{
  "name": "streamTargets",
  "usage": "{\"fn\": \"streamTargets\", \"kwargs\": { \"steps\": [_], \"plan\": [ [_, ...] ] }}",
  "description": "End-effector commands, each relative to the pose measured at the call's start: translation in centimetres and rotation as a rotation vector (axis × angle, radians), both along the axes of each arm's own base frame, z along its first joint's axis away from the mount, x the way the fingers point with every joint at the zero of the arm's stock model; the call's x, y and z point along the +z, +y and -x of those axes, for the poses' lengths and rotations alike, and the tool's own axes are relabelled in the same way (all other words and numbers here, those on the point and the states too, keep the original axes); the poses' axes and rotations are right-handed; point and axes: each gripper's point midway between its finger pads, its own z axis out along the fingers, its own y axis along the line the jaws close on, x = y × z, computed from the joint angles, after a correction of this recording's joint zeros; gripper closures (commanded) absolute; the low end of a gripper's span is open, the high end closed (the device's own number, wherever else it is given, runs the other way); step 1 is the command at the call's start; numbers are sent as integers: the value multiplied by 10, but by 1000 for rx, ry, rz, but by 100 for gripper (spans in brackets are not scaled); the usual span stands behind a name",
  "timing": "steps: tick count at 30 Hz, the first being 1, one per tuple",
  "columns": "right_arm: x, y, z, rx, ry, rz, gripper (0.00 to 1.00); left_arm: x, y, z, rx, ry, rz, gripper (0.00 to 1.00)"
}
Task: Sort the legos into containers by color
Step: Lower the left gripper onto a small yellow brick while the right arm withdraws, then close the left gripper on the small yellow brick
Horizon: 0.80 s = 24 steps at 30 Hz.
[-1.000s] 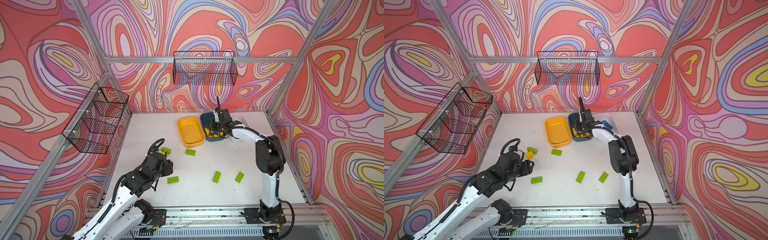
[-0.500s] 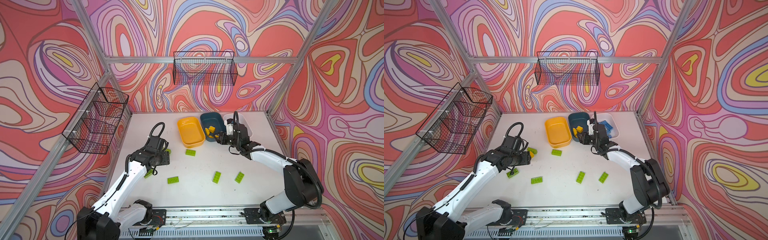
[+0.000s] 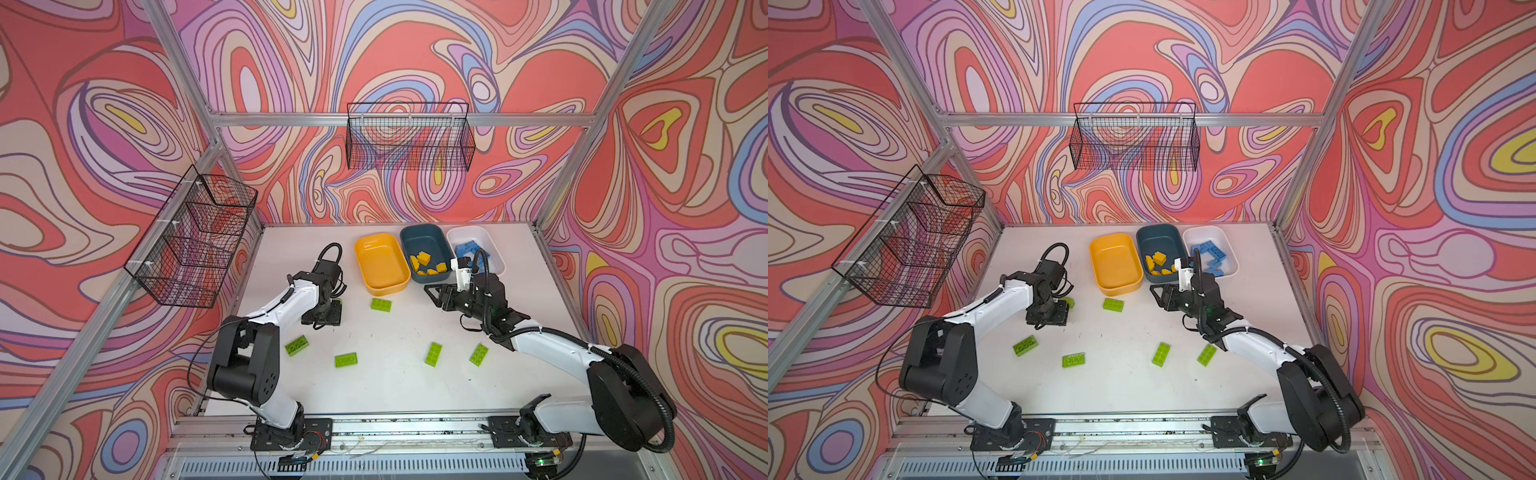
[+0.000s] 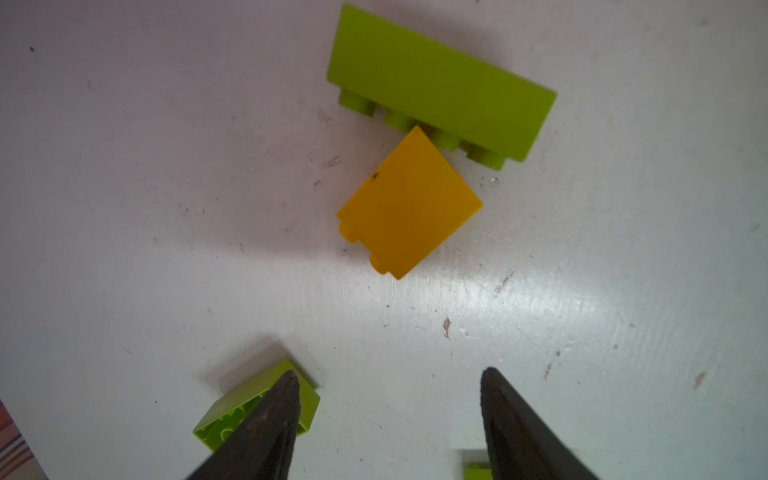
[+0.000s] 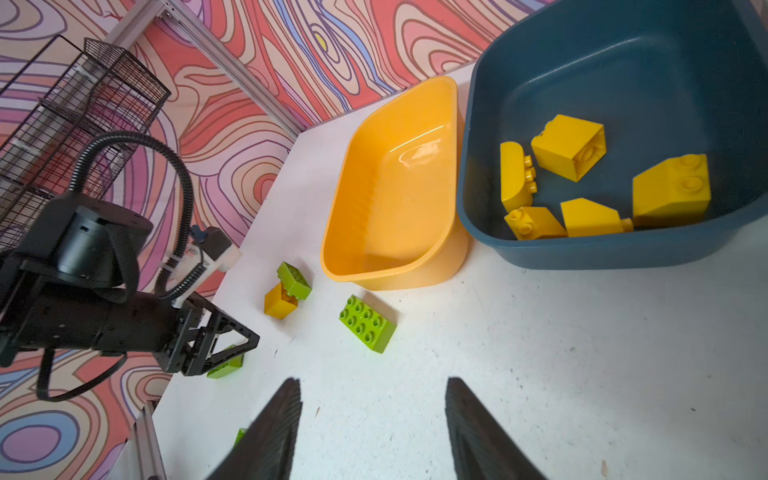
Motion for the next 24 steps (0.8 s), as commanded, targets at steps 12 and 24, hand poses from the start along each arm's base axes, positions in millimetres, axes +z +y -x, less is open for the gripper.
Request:
{"fn": "streamTargets", "kwargs": {
  "steps": [12,24],
  "plan": [
    [13,3,4,12,-35,-68,42,-20,16,-49,-49,39,-135,32],
    [4,5,2,13,-15,-72,42,-34,10,-59,-38,49,-107,46]
  ]
}}
